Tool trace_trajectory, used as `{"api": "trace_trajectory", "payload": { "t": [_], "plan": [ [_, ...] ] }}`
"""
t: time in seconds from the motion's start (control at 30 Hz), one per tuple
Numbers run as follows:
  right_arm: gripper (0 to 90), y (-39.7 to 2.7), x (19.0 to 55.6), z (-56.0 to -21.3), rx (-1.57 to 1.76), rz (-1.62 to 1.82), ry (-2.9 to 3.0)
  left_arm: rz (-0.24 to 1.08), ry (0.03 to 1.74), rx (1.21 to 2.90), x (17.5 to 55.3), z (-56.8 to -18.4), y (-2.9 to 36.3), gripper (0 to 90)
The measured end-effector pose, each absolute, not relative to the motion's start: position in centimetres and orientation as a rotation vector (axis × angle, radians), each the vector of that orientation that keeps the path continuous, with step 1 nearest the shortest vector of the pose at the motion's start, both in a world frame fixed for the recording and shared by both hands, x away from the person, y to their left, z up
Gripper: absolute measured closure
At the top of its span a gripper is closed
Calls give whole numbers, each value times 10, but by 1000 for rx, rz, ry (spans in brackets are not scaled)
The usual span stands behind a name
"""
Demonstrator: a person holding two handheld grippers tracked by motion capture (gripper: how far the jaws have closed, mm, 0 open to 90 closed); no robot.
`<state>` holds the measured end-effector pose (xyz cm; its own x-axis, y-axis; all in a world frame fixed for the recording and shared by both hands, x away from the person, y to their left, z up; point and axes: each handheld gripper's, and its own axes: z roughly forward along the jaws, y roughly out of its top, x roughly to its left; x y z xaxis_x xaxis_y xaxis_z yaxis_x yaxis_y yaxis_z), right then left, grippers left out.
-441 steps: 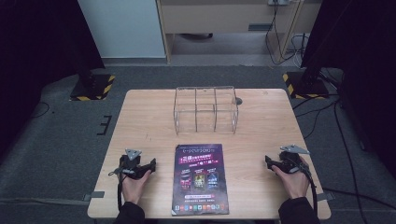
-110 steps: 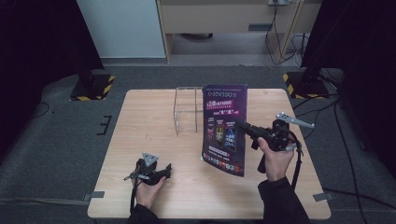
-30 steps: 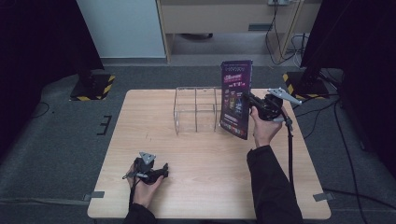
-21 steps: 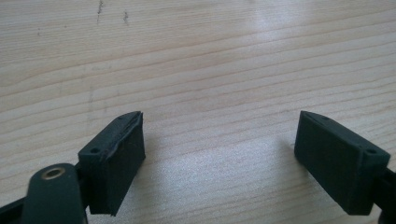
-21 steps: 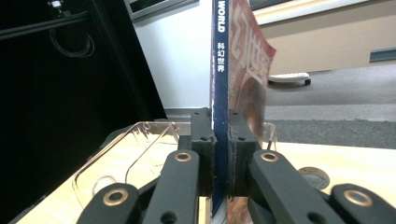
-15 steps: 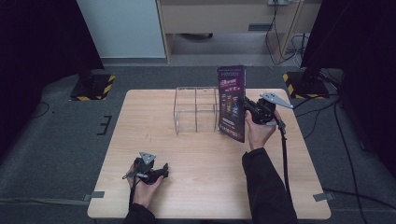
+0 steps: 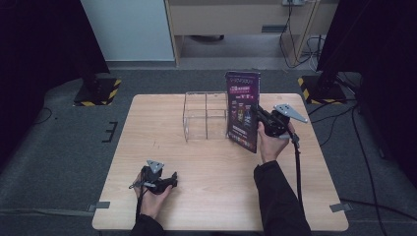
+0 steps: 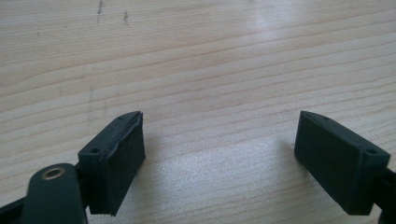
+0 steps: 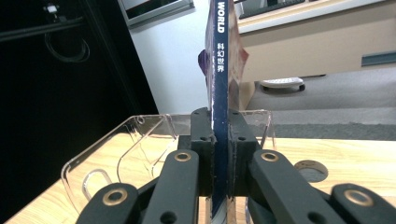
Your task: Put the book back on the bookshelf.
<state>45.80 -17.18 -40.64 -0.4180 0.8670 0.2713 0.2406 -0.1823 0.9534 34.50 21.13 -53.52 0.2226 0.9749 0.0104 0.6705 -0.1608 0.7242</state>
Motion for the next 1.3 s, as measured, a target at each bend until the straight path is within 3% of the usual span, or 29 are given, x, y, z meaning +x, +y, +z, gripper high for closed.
{"api": "trace_trajectory", "payload": {
  "t": [1.3],
  "plan": [
    [839, -189, 398, -422, 1217, 1486, 1774, 661, 1514, 1906, 345, -535, 211, 153]
  ]
}}
